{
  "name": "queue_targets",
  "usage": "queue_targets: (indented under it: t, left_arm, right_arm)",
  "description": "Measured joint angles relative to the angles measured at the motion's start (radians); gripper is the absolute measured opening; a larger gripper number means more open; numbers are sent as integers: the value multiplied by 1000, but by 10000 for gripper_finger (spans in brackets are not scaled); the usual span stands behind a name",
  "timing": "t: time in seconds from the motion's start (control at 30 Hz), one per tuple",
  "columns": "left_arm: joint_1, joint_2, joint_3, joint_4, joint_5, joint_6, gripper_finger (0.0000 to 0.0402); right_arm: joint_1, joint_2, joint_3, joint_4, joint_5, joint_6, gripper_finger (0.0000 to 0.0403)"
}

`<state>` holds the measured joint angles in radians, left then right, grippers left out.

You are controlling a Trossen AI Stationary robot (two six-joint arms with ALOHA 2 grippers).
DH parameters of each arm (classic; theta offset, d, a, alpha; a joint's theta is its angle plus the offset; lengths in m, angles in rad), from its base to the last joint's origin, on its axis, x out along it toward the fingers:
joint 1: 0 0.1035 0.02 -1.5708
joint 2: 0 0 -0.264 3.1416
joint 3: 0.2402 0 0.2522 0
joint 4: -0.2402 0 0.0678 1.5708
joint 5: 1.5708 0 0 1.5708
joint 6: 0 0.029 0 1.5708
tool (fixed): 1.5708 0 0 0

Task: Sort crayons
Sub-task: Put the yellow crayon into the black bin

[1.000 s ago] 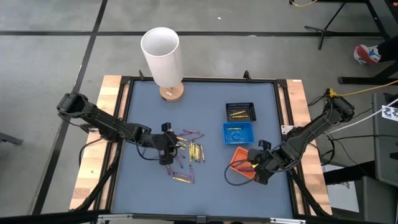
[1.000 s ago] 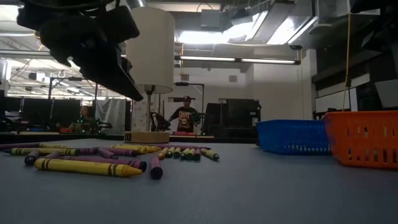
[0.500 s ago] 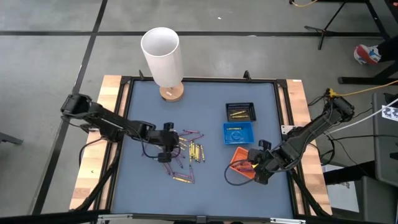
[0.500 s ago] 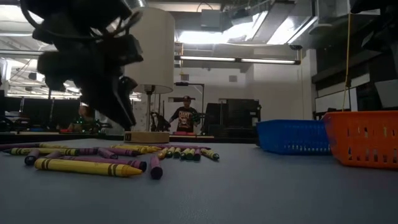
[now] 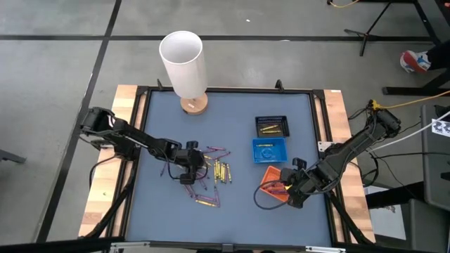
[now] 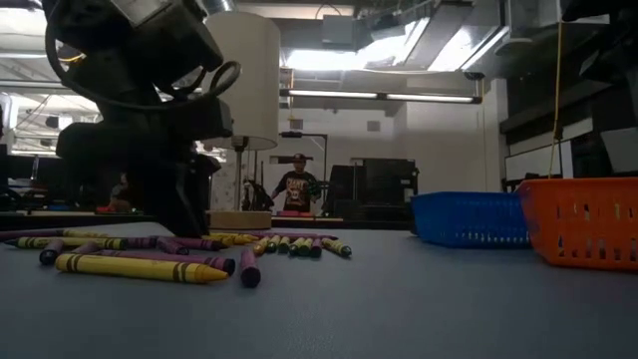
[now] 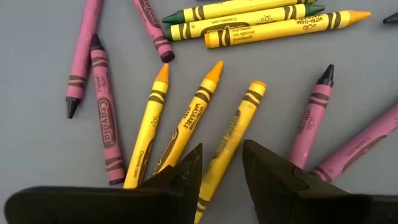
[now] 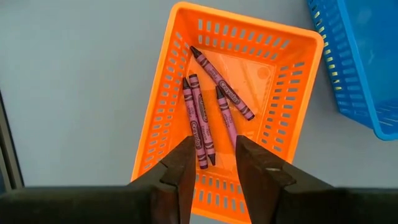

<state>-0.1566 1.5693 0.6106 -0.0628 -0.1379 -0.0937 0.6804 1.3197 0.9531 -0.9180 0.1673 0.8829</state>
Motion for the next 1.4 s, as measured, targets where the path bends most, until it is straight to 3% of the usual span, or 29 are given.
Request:
queue_targets:
  t: [0.27,0.77,0.97,1.23,1.4]
  left_arm:
    - [0,1,0,-1,2,0,102]
    - [0,2,0,-1,5,-1,13]
    - [0,7,1,66,-3,-2,7]
    - [0,7,90,73,-6,-3,6]
    - [0,6,163,129,-83,0,6]
  right_arm:
    - [0,0,0,0,6,0,113]
    - [0,-12,0,0,9,-44,113]
    - [0,-72,0,0,55,-117,113]
    - [0,-154,0,-2,109,-230,113]
    - [0,-170,0,-2,198,-314,113]
